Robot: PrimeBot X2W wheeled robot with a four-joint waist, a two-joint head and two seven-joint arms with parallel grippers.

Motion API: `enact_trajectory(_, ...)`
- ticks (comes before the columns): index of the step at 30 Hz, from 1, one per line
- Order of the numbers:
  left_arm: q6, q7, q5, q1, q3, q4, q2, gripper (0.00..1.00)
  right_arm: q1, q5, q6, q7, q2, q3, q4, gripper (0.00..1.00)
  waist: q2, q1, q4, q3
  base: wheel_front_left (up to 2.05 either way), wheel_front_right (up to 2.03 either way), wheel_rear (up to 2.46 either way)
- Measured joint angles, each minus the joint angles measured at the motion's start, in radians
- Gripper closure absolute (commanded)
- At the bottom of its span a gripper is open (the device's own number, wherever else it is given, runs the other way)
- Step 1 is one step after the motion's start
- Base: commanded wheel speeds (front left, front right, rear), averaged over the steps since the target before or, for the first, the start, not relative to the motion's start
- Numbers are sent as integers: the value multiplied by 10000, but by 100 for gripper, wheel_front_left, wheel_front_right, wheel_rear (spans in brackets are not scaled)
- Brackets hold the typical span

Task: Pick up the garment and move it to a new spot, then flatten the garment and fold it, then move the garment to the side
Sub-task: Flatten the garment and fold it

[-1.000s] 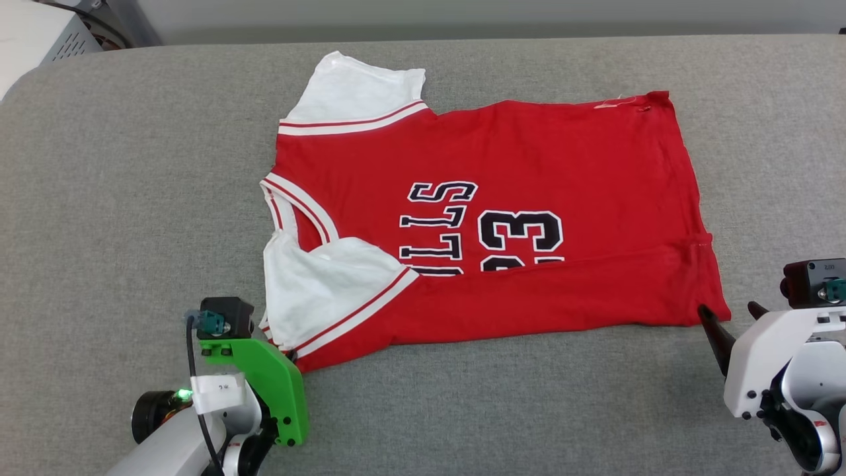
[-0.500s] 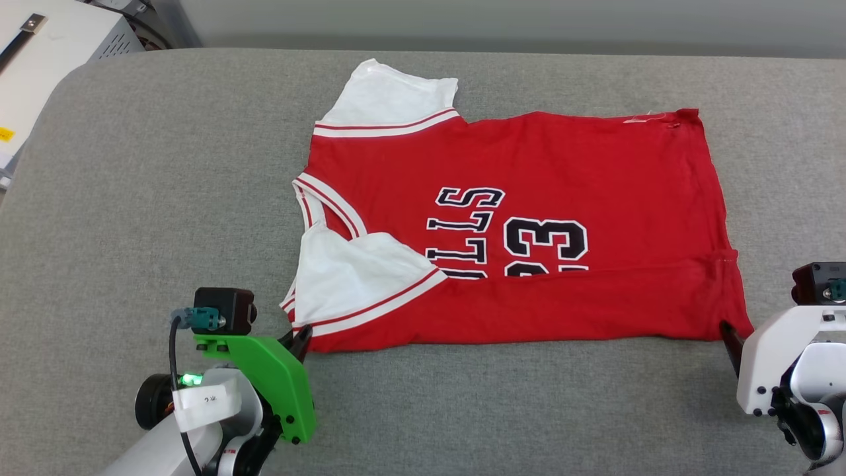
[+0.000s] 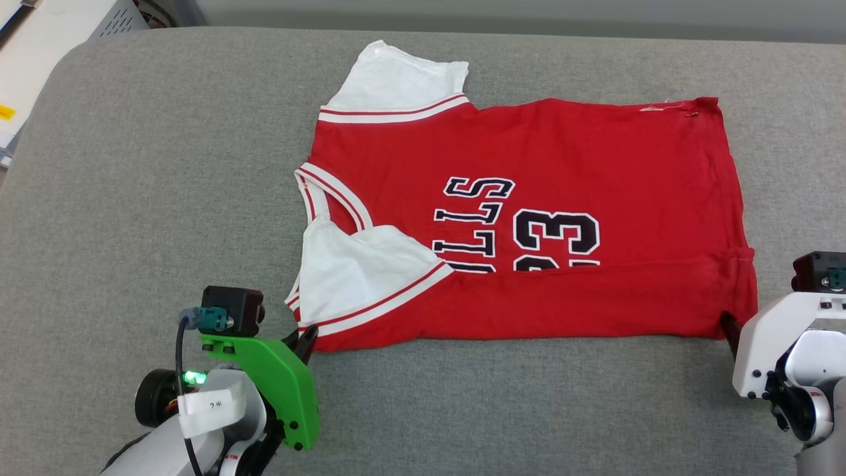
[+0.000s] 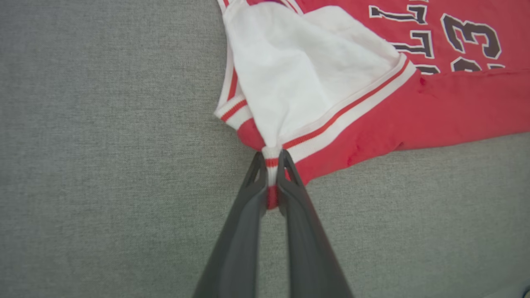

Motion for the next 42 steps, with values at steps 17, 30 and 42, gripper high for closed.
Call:
enact_trajectory(17, -127, 194, -125, 488, -336, 506, 226, 100, 818, 487, 2, 153, -21, -268, -380, 100, 0, 0, -138, -1031, 0, 0, 0)
enact_trajectory(30, -274, 617, -734, 1942, -855, 82, 596, 100, 3263, 1248, 2, 1413, 2, -644, -2270, 100, 0, 0, -204, -2002, 0, 0, 0)
enact_trajectory(42, -895, 242, -1085, 1988, -836, 1012, 151, 31, 3307, 1283, 2, 997, -94, -314, -1896, 0, 0, 0, -397, -1980, 0, 0, 0)
